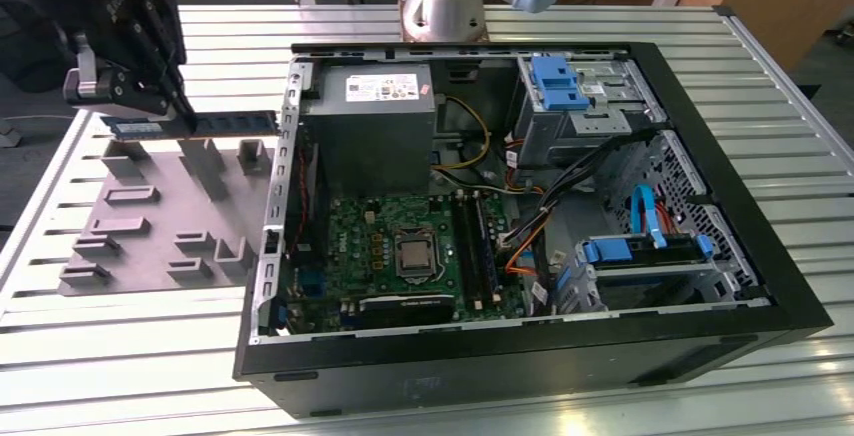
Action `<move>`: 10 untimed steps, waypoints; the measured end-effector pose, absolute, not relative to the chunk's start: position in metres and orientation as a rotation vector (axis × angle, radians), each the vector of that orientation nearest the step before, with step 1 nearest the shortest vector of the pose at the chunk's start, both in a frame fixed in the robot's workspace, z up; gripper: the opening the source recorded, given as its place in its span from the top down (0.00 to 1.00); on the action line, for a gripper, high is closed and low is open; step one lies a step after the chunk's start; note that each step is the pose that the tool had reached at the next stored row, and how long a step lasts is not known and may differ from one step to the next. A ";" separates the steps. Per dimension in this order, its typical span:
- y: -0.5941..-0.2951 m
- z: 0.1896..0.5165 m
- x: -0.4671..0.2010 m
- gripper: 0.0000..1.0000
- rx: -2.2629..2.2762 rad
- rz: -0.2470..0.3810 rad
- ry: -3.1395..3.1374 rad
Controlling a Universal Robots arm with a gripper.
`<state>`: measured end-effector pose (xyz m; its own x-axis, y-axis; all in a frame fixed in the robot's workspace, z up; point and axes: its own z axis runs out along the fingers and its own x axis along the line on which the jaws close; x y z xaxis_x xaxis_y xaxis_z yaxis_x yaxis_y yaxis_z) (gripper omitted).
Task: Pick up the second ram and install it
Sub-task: 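Pick up the second ram and move it above second insertion slot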
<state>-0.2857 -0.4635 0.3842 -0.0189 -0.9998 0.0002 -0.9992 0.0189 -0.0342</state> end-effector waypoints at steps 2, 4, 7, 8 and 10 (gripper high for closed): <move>-0.463 0.384 -0.284 0.86 -2.184 -0.038 2.225; -0.463 0.384 -0.282 0.86 -2.184 -0.038 2.225; -0.463 0.384 -0.279 0.86 -2.183 -0.038 2.225; -0.463 0.384 -0.279 0.86 -2.184 -0.038 2.225; -0.463 0.384 -0.277 0.86 -2.183 -0.038 2.225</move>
